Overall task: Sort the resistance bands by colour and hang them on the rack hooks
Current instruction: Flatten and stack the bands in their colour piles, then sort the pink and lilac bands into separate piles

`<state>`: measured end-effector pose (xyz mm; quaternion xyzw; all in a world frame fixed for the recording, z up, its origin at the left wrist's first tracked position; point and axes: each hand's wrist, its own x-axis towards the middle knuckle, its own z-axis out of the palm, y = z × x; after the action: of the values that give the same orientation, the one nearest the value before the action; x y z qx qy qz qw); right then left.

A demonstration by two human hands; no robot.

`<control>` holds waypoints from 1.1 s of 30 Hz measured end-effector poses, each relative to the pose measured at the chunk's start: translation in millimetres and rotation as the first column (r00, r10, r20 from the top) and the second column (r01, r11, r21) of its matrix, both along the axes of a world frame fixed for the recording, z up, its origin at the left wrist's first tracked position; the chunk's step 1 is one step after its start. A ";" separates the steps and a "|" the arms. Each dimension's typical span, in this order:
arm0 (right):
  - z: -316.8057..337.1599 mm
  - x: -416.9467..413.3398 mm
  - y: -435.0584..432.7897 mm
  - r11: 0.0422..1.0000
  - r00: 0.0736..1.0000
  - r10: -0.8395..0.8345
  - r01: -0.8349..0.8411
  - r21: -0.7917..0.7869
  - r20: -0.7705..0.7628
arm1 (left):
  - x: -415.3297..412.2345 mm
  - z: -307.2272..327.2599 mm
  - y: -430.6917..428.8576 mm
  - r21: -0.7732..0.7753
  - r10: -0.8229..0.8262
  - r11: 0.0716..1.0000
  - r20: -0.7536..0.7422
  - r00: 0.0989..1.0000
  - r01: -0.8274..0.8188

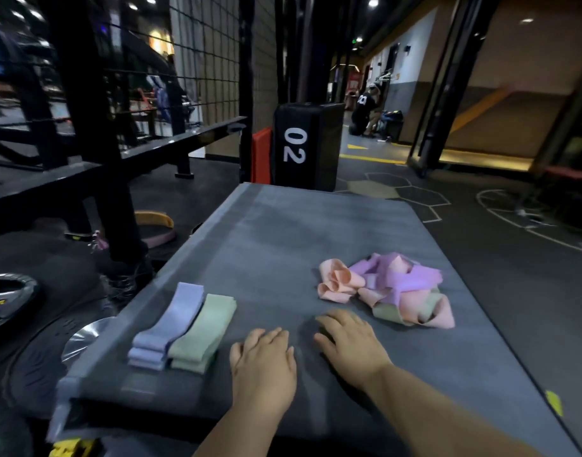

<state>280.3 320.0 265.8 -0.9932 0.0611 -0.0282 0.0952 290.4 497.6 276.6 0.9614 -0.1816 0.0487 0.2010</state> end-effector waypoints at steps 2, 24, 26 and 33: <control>1.2 -18.1 -21.5 0.998 0.998 -0.054 0.054 -0.010 0.034 | -3.4 -0.3 -17.3 0.028 -0.045 0.999 -0.041 0.998 0.046; 34.3 48.2 -90.8 0.947 0.977 -0.125 0.170 -0.274 0.172 | 77.7 16.9 -137.7 -0.011 -0.006 1.000 -0.101 0.995 0.005; 29.7 61.8 -93.5 0.934 0.978 -0.165 0.196 -0.297 0.127 | 91.1 11.8 -142.6 0.010 0.002 1.000 -0.144 0.990 -0.001; 11.0 75.3 -93.6 0.912 0.975 -0.220 0.216 -0.348 0.028 | 110.5 -10.4 -145.4 -0.019 -0.031 0.999 -0.149 0.988 0.029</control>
<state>355.6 226.4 276.8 -0.9814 0.1659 -0.0429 -0.0865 400.9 352.2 266.3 0.9577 -0.1801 -0.0248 0.2229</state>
